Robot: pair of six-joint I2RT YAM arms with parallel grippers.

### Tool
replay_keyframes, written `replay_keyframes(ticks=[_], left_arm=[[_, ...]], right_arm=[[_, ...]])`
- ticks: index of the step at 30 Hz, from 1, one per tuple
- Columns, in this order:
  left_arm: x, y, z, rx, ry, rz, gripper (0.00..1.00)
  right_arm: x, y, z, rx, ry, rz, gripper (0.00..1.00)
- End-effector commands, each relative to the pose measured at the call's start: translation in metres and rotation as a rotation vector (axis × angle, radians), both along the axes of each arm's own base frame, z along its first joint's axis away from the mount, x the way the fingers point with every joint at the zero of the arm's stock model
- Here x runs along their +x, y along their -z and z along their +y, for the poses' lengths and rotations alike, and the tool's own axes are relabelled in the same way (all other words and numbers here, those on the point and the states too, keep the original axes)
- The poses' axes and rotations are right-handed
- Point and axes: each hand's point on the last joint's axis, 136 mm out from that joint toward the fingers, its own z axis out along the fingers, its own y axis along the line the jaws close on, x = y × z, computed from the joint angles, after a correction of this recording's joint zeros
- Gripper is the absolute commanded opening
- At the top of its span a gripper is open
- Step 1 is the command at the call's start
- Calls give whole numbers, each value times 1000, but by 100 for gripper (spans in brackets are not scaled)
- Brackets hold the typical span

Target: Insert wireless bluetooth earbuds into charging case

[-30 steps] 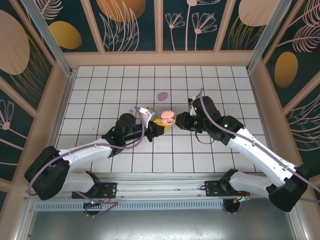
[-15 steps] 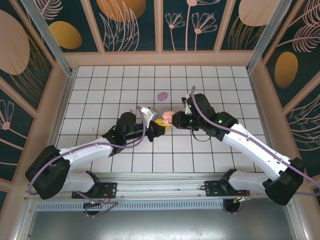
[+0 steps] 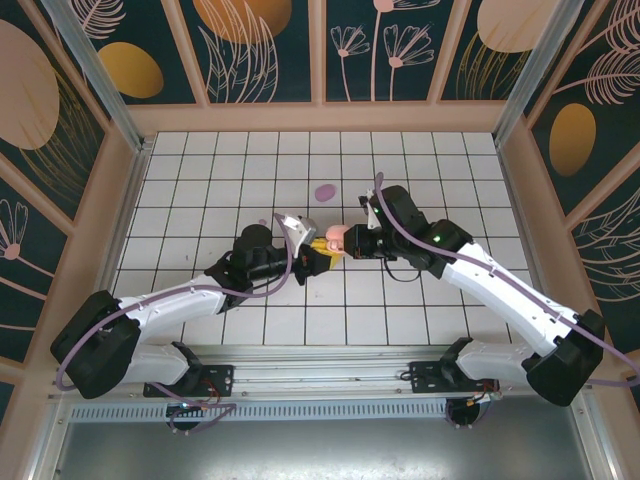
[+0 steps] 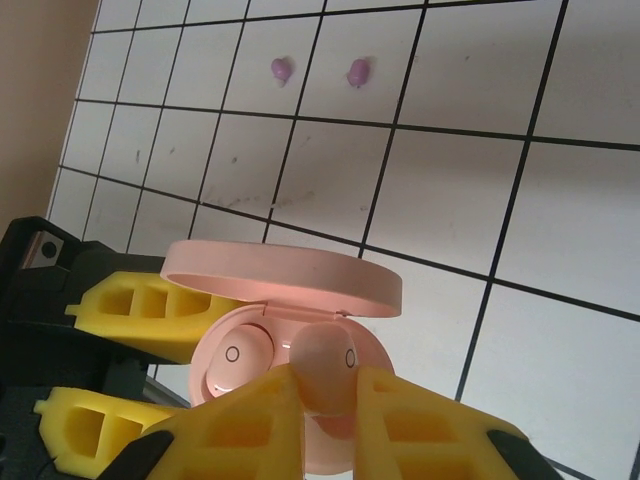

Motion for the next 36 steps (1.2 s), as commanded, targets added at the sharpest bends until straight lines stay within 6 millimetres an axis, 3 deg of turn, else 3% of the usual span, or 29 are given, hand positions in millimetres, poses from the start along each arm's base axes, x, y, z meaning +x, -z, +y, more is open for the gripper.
replay_keyframes(ticks=[1,24,36], left_arm=[[-6,-18,-4,-34,45,-79,3],[-14,-25,-1,-38,74,-144,4],[-14,-26,-1,-35,76,-144,5]], right_arm=[[-5,-8,-1,-31,-39,-12,16],[-16,-11,-11,-96,-115,-50,16],[-28,-2,8,-97,-206,-2,21]])
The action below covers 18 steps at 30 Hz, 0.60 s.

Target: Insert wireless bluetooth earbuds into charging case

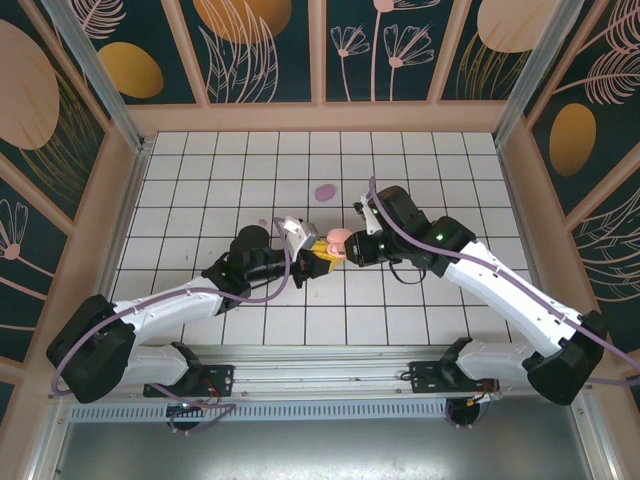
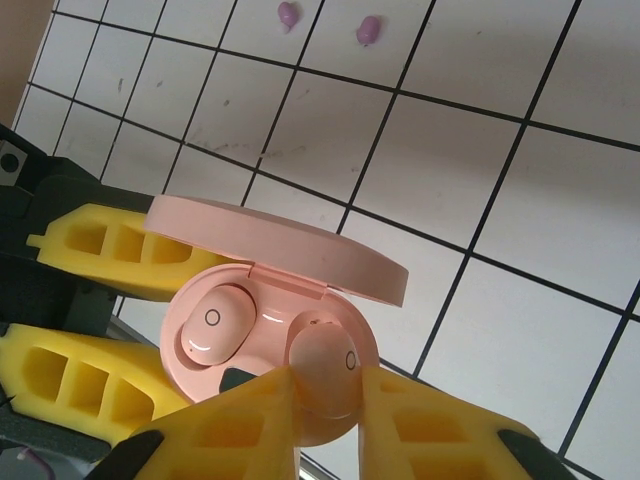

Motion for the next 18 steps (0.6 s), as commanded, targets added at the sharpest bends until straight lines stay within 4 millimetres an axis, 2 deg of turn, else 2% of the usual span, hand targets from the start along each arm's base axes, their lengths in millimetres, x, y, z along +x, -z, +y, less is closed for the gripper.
replay_keyframes(ticks=[1,9,18], left_arm=[[-3,-18,-2,-39,16,-59,5],[-4,-18,1,-33,13,-66,5],[-4,-17,2,-31,9,-64,5]], right_arm=[[-10,-2,12,4,-64,32,22],[-3,-12,20,30,-45,30,28],[1,-10,23,26,-25,62,31]])
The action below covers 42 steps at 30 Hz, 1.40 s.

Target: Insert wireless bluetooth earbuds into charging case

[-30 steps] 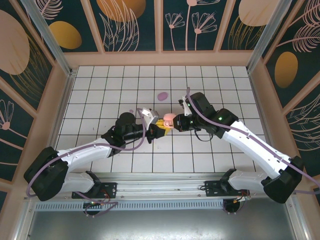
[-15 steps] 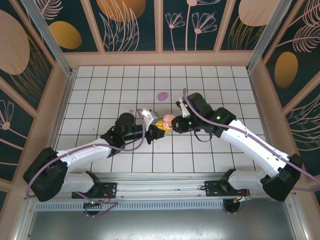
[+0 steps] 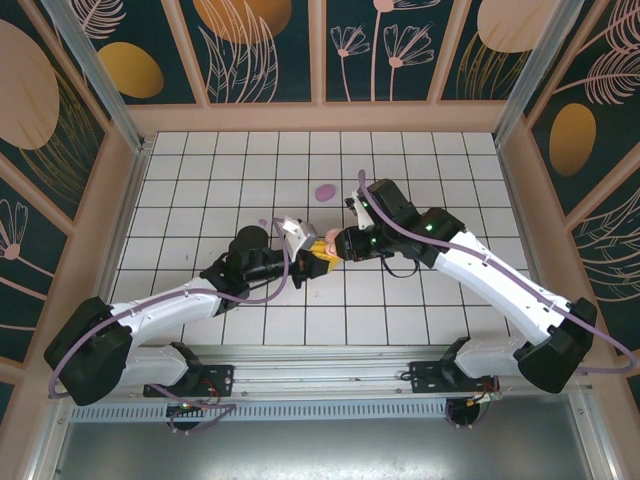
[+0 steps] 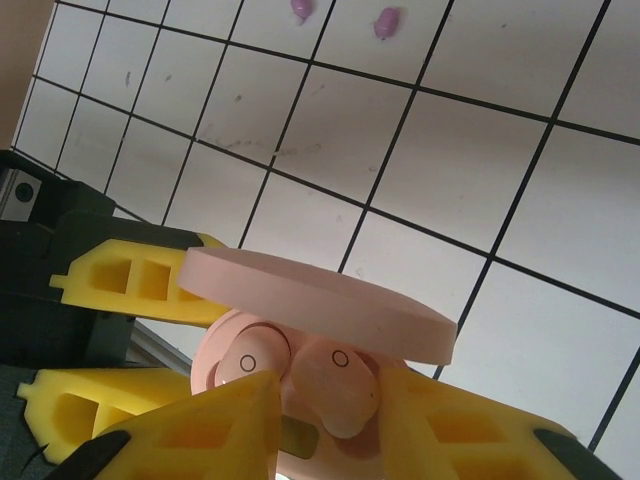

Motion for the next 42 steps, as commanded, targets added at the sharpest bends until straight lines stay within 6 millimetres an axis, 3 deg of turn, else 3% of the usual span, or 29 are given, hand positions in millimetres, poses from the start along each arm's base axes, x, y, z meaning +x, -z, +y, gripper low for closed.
replay_keyframes(ticks=[1,23,31,42], left_arm=[[-4,-17,-1,-42,19,-57,5],[-6,-21,4,-50,6,-67,5],[-9,-28,7,-85,1,-81,5],[-9,-31,6,-97,3,-84,5]], right_arm=[[-5,-7,9,29,-18,22,31],[-6,-8,-6,4,40,12,21],[-11,-13,-7,44,46,19,21],[-15,-13,-2,77,33,43,29]])
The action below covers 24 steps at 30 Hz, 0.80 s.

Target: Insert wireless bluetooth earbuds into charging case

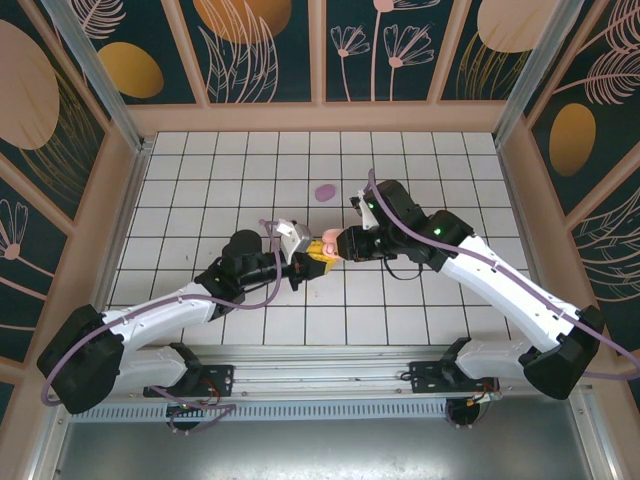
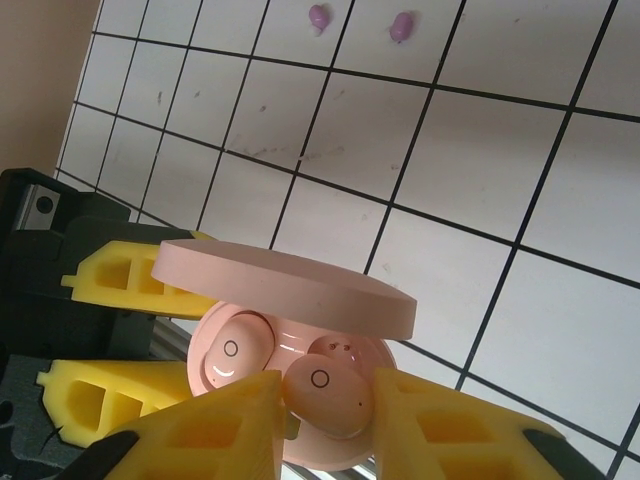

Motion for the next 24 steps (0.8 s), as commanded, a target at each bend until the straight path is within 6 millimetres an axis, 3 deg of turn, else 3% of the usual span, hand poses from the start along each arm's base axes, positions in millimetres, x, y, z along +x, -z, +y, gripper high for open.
replay_keyframes(ticks=[1,14,24], left_arm=[[-3,-18,0,-55,11,-43,5],[-3,-17,2,-51,4,-45,5],[-3,-23,1,-52,6,-65,5]], right_arm=[[-6,0,0,11,-5,18,29],[1,-20,-3,28,30,-30,34],[11,-84,-21,175,101,-160,32]])
